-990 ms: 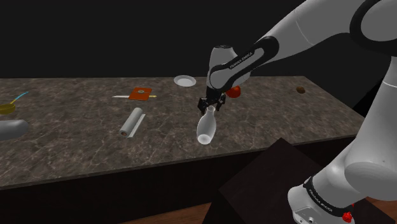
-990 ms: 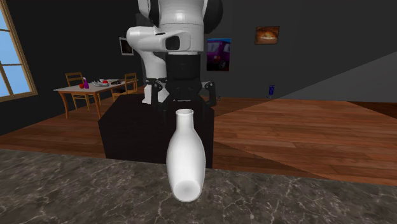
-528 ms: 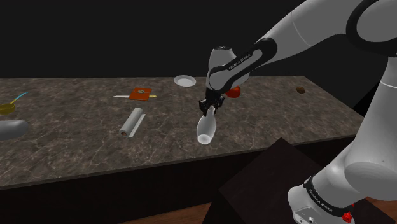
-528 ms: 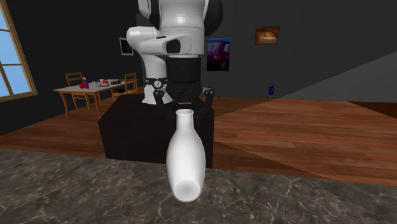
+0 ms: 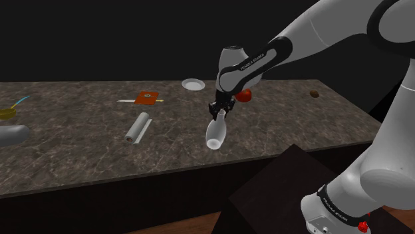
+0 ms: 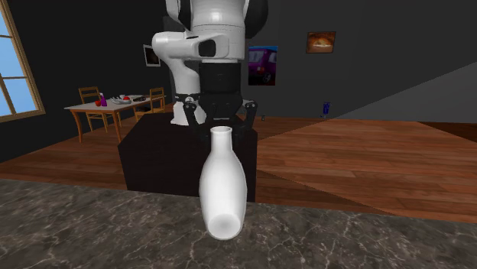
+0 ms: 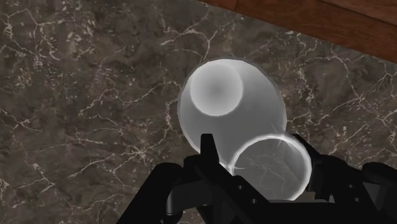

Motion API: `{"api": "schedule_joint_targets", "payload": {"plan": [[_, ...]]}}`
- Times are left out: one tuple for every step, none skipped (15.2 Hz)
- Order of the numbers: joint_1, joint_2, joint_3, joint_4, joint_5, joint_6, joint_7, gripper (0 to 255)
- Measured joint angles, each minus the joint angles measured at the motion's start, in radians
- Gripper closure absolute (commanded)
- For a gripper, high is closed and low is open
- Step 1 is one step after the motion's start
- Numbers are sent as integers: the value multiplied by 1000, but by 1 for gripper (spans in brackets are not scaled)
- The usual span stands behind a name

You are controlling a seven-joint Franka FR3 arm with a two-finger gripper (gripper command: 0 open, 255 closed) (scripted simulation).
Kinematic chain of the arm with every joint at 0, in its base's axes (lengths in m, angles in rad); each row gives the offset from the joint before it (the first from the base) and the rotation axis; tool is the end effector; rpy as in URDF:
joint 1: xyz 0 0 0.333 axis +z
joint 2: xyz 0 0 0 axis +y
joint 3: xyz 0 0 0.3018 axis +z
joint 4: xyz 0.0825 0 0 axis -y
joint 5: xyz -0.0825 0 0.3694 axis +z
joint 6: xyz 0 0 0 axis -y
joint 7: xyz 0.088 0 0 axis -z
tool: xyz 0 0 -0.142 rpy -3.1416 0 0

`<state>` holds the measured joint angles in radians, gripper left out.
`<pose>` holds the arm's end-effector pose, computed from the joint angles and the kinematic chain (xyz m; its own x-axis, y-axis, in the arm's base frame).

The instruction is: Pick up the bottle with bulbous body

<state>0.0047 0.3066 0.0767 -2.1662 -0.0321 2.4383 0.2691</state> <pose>0.5449 0.0445 0.2127 0.9857 -0.1653 -0.0330 -0.1652 -0.9862 0.0058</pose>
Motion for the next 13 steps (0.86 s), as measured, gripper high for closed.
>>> {"api": "schedule_joint_targets", "payload": {"plan": [[1,-10,1,0,1,-10,1,255],[1,-21,2,-2,2,-19,1,255],[0,-31,2,1,4,-32,0,255],[0,-38,3,3,5,-41,-1,255],[0,-47,3,8,6,-55,0,255],[-1,-56,3,9,7,-65,-3,255],[-1,-68,4,15,8,-82,-4,255],[-2,-75,4,18,9,-93,-5,255],[-2,-86,5,17,11,-103,-6,255],[-3,-96,5,21,12,-116,-7,255],[-2,-101,5,28,13,-129,-7,255],[-3,-109,5,31,14,-139,-8,255],[-4,-116,5,30,15,-146,-10,255]]}}
